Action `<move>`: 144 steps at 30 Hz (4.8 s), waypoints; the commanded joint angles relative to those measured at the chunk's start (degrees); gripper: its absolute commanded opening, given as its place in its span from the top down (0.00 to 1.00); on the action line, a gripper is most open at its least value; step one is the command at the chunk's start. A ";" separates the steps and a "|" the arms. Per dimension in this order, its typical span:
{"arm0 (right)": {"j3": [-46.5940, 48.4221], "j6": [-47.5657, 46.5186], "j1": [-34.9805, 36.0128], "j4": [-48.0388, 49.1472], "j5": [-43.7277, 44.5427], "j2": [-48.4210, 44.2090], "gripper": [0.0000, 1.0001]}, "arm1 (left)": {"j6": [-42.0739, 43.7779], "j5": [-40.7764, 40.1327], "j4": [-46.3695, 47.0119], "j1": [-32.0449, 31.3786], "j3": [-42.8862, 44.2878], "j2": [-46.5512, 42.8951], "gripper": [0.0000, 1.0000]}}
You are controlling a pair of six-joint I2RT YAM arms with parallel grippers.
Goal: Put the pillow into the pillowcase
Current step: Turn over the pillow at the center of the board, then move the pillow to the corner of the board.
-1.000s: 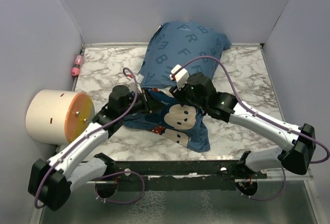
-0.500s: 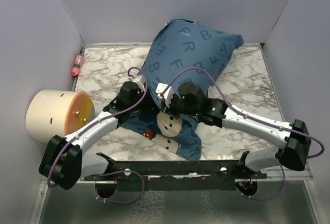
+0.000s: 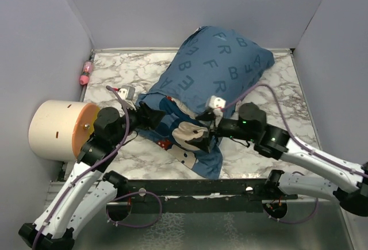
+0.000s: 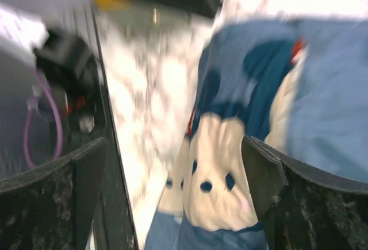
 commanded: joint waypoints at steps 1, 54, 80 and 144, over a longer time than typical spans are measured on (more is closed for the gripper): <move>-0.63 4.55 -0.98 12.01 12.27 -6.87 0.00 | 1.82 2.91 -4.86 0.20 4.65 3.49 0.40; 82.00 -38.67 12.93 17.36 46.72 26.10 0.99 | 11.83 -10.27 -7.06 23.22 21.39 -0.56 0.42; 18.70 22.97 -52.80 26.14 -40.71 12.31 0.30 | -0.21 22.88 2.54 23.22 10.19 10.88 0.41; 37.51 17.62 -22.49 -3.57 32.98 4.74 0.00 | -4.34 19.24 3.04 23.22 41.13 20.90 0.08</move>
